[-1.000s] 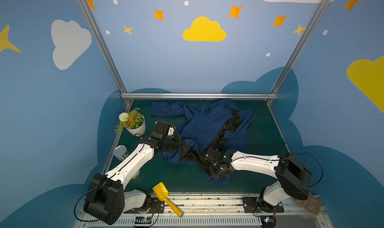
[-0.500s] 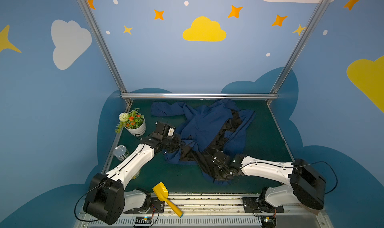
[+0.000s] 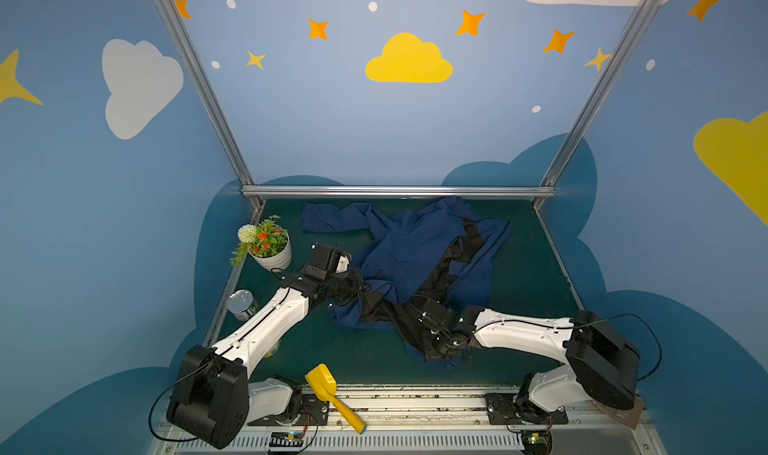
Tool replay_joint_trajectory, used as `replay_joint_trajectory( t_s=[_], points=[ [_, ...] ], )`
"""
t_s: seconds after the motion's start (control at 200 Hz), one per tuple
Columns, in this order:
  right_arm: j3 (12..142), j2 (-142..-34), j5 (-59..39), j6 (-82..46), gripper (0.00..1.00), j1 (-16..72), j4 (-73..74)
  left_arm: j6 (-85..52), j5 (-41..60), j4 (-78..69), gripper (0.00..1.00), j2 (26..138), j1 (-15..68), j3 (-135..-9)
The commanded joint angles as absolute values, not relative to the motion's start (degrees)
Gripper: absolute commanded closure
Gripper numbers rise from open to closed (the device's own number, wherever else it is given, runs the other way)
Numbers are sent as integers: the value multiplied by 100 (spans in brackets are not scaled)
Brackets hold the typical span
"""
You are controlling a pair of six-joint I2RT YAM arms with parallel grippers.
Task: Zip up the jacket
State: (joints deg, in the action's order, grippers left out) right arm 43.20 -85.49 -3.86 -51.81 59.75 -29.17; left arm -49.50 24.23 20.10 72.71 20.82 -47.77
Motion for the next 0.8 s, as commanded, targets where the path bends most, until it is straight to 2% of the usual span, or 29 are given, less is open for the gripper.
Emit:
replay_joint_trajectory(
  t_s=[0.0,0.185,0.37,0.406,0.436,0.621,0.796],
  points=[
    [4068,-8851,-202,-5042,100,6017,-3126,-4939,2379,2022,97,7273,2126,-4764],
    [3948,-7997,-558,-4889,100,5800,-2678,-4948,2404,2023,97,7216,2152,-4746],
    [3892,-7316,-738,-4849,100,5456,-2836,-4957,2399,1973,97,7207,2153,-4718],
    [3722,-7224,-738,-4873,91,5409,-2912,-4967,2407,1955,97,7214,2153,-4706],
    [3664,-7165,-747,-4892,87,5374,-2935,-4974,2414,1946,97,7219,2163,-4702],
    [3415,-7151,-713,-4948,90,5292,-2920,-4966,2390,1942,97,7251,2206,-4721],
    [3513,-7493,-729,-4901,77,5323,-2915,-4957,2340,1966,97,7243,2260,-4763]
  ],
)
